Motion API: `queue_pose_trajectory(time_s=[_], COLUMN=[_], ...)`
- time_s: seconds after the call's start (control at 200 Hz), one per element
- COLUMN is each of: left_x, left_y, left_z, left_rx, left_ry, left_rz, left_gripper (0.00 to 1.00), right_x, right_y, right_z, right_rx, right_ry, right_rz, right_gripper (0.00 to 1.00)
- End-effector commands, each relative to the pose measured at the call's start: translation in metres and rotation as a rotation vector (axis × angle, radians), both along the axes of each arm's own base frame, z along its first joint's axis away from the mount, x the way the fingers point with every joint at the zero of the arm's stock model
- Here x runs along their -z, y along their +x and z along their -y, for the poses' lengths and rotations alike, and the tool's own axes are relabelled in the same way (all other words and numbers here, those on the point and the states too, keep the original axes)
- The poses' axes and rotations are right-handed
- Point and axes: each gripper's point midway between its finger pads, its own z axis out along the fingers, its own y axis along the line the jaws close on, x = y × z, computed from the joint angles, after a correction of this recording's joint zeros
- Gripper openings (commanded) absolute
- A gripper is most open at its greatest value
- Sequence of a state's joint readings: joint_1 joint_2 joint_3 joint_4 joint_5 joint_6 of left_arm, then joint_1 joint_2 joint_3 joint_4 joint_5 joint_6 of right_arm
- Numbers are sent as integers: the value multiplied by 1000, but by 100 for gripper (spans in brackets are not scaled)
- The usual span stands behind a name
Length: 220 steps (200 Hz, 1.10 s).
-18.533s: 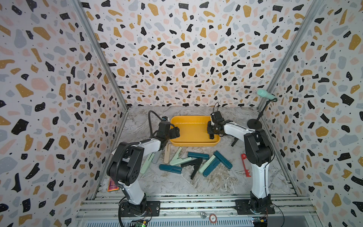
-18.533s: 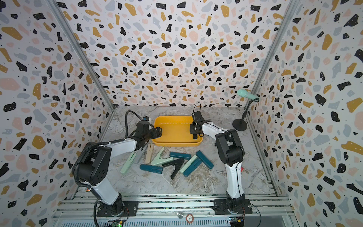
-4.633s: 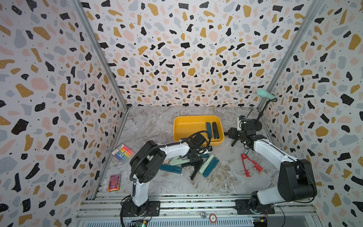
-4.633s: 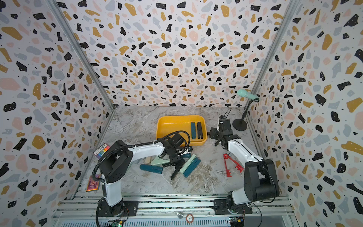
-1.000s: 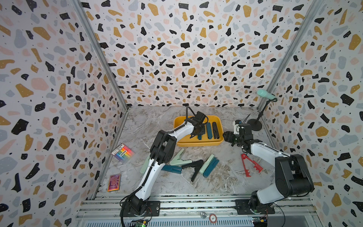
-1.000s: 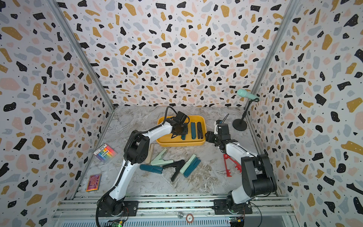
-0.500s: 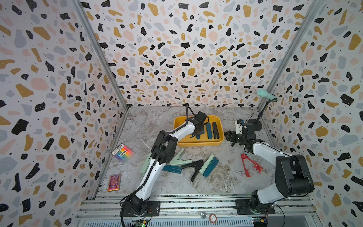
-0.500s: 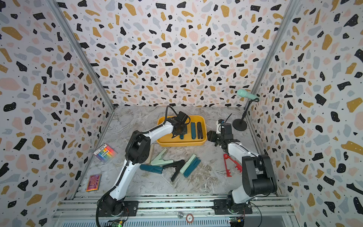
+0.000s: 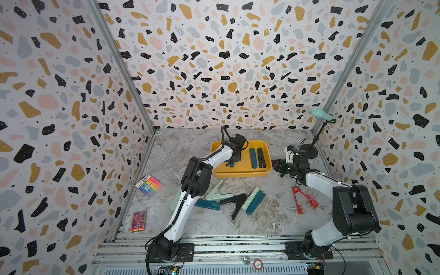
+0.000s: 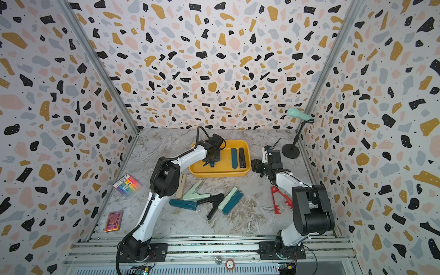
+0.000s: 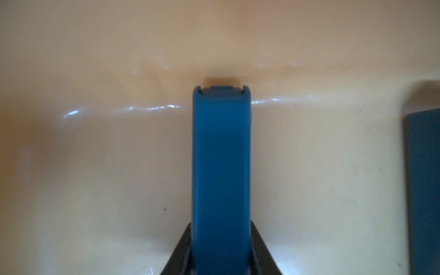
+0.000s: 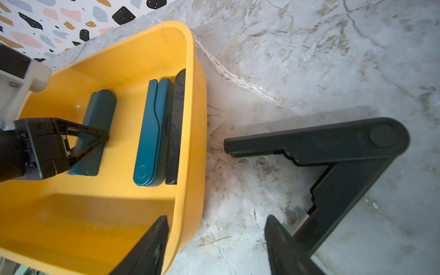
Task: Put the pruning pliers into the storage box
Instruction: Place the pruning pliers in the storage box.
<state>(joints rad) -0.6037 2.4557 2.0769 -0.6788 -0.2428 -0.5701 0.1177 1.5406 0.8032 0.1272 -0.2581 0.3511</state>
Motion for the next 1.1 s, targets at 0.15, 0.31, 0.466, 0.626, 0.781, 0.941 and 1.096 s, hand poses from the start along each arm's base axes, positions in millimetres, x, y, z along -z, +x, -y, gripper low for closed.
queue_pose_trajectory(time_s=[0.15, 0.31, 0.466, 0.626, 0.781, 0.941, 1.096], left_x=[-1, -14, -20, -16, -37, -70, -85], left_y=[-5, 0, 2, 0, 6, 13, 11], left_z=[-2, 1, 0, 1, 9, 7, 6], left_rx=[22, 23, 22, 19, 20, 13, 19], left_ry=[11, -1, -1, -11, -66, -76, -91], left_rz=[-23, 8, 24, 23, 68, 129, 159], left_gripper=[43, 40, 38, 37, 41, 50, 56], right_x=[-4, -4, -5, -7, -13, -17, -17], right_y=[1, 1, 1, 0, 0, -1, -3], right_z=[3, 4, 4, 5, 4, 3, 3], right_rx=[3, 5, 7, 10, 0, 1, 6], right_ry=[-9, -14, -16, -18, -16, -10, -3], right_rz=[5, 1, 1, 2, 16, 22, 19], right_gripper=[66, 66, 66, 66, 66, 66, 66])
